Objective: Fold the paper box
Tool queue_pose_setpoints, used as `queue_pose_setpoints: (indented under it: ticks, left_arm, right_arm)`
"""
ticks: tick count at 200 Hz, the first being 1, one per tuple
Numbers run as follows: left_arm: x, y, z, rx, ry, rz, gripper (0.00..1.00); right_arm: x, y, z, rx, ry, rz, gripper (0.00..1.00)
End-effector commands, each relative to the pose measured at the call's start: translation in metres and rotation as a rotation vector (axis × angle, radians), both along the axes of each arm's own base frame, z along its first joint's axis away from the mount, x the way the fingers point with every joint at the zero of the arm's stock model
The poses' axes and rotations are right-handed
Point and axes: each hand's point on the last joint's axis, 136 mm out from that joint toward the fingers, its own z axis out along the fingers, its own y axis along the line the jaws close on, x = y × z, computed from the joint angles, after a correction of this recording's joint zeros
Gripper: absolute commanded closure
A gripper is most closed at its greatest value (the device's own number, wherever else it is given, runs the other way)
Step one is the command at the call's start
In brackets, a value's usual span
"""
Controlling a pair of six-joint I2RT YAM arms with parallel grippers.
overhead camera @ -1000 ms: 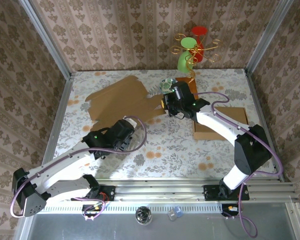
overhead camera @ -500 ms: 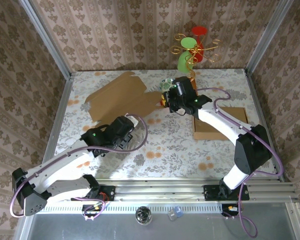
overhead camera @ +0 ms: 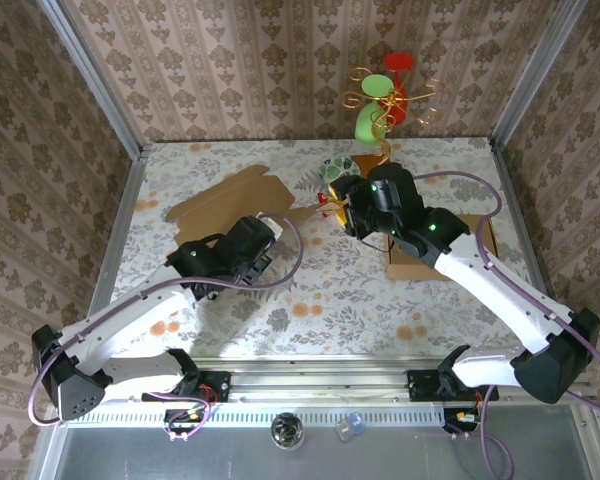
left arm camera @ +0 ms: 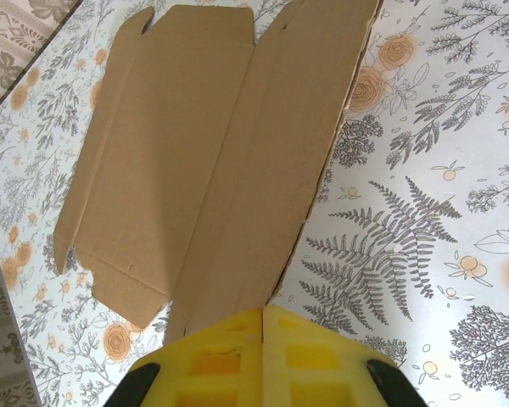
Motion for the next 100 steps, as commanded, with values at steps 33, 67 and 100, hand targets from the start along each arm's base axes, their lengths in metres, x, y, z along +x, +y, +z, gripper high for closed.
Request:
queue_pose_setpoints:
  ticks: [33,67,100]
  left_arm:
    - [0.008,-0.01,0.014,-0.016,-0.019,-0.038,1.0]
    - [0.01,-0.008,0.014,-0.033,-0.017,-0.033,1.0]
    - [0.012,-0.006,0.015,-0.048,-0.013,-0.026,1.0]
  right_arm:
    - [0.009,0.071,-0.04,0.046,0.098,0.028,0.39]
    - [0.011,0.104,-0.063,0.035,0.153,0.059,0.41]
    - [0.011,0.123,-0.074,0.032,0.179,0.078,0.5]
